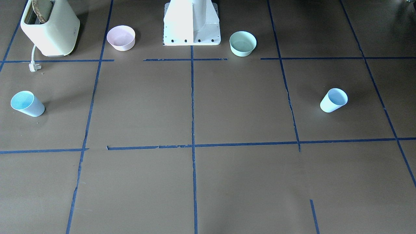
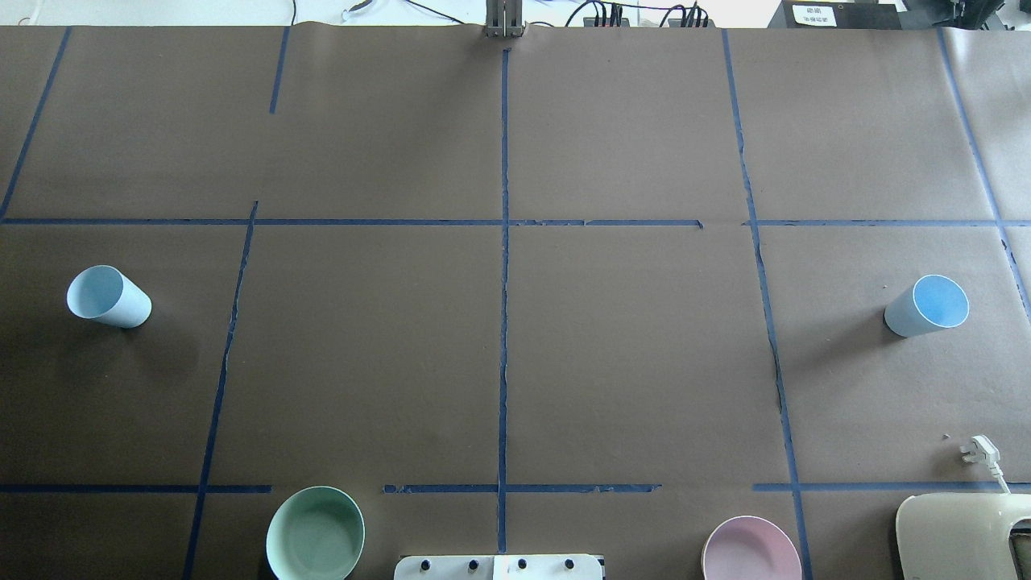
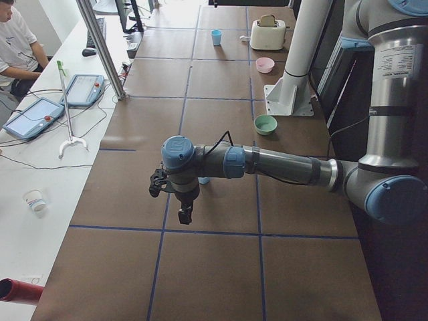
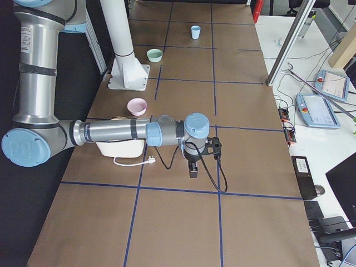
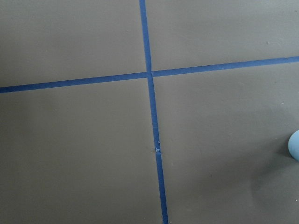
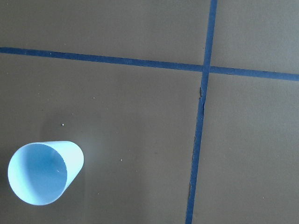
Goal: Stack blue cups with both arms
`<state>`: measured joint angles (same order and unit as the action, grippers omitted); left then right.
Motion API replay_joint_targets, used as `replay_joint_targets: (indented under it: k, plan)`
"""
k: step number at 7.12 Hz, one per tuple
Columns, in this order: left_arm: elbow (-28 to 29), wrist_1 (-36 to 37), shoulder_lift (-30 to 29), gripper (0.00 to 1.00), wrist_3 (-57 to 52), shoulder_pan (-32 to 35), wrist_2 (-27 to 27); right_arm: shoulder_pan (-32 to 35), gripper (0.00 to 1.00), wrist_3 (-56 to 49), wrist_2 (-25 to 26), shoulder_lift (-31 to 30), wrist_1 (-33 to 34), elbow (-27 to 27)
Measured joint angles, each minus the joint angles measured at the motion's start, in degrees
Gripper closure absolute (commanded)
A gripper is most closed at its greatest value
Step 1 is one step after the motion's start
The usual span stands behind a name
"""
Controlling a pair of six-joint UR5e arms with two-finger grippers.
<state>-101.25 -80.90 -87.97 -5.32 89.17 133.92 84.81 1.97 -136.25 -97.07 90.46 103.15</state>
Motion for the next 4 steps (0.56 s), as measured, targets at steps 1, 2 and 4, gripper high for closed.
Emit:
replay_joint_targets:
  k: [1,2,4]
  plan:
    - [-0.03,-0.22,0.03,0.0,0.05,-0.02,-0.05,-0.01,0.0,-0.01,-0.02,0.04,-0.02,-0.02]
    - [-0.04,-0.39,0.09,0.0,0.06,-0.04,-0.01,-0.05,0.0,0.0,-0.12,0.19,-0.19,0.04]
    - [0.47,-0.48,0.15,0.0,0.04,-0.04,0.02,-0.13,0.0,-0.01,-0.57,0.51,-1.74,0.13]
